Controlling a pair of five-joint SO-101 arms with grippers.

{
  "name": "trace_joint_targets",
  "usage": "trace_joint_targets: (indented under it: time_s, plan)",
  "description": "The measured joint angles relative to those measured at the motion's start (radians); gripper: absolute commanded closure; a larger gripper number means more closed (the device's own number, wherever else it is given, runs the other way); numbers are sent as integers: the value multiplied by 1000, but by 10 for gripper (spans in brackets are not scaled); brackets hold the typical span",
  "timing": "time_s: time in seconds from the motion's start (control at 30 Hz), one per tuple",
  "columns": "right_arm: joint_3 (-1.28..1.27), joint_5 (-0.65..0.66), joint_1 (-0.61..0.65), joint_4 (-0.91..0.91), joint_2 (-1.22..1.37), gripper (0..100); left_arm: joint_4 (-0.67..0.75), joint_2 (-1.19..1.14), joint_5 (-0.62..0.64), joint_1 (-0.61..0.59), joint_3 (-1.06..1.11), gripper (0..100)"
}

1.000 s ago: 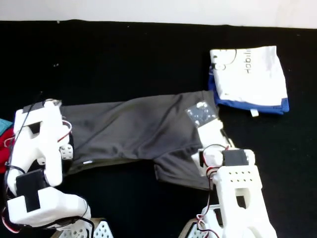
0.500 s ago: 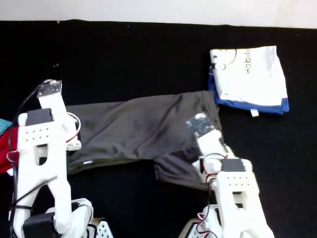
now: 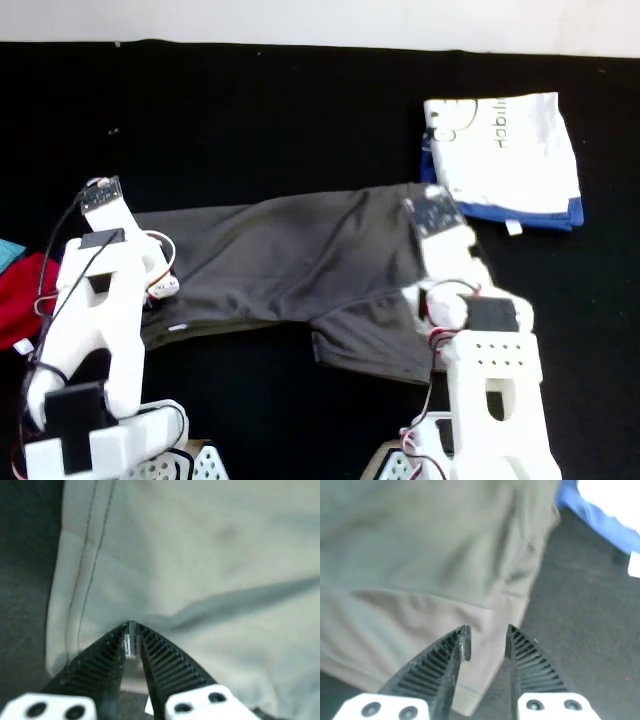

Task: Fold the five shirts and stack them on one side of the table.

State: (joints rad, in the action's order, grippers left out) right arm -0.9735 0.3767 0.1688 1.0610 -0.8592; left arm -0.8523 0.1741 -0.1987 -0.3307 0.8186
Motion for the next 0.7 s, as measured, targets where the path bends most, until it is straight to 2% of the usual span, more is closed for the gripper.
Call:
trace_joint_targets:
  time_s: [0.13, 0.27, 0.5, 0.7]
  plan:
    - [9, -49, 152, -15, 41, 878, 40, -89, 29, 3, -15, 990]
    - [9, -60, 163, -118, 219, 878, 40, -106, 35, 5, -23, 990]
    - [138, -60, 32, -207, 611, 878, 40, -106, 35, 5, -23, 990]
    - [284, -60, -75, -207, 755, 878, 40, -98, 35, 5, -21, 990]
